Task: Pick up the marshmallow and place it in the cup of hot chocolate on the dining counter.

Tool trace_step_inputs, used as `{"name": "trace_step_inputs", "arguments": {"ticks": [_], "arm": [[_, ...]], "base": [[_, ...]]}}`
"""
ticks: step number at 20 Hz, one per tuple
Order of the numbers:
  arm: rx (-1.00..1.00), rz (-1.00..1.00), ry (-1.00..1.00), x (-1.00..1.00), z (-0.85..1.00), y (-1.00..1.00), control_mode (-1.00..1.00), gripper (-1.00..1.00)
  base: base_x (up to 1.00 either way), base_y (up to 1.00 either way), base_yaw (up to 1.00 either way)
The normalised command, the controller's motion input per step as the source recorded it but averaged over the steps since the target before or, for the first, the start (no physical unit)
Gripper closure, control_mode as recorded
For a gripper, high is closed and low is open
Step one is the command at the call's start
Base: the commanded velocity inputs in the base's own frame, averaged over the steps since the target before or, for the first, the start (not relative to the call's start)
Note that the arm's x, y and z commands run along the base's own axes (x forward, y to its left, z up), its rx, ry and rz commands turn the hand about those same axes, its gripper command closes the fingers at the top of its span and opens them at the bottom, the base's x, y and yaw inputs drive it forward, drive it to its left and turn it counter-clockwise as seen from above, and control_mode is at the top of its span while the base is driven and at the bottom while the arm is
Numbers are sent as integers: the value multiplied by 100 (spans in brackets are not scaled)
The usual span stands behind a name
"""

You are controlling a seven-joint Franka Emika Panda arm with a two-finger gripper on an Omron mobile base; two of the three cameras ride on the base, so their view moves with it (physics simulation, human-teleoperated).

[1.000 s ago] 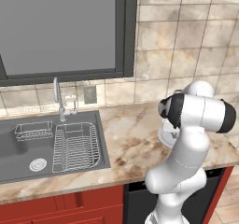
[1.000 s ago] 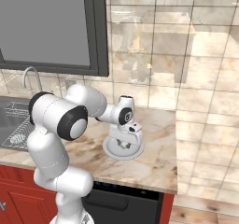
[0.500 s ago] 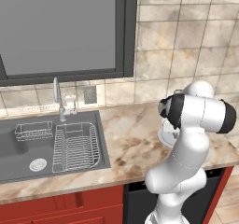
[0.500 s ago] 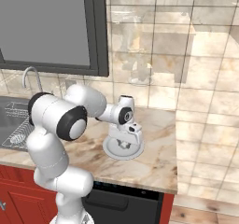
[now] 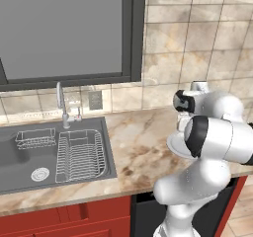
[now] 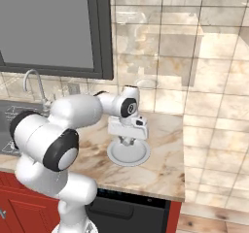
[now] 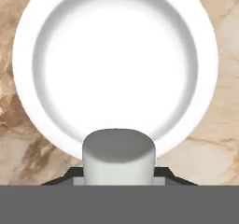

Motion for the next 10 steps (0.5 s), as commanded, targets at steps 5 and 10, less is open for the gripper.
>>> {"name": "trace_step_inputs", "arguments": {"ticks": [5,10], "arm": [[2,22,1,-14,100,8,-100,100],[7,30,3,-21,100,39,-100,100]], "base": [[0,0,0],[0,0,0]]}}
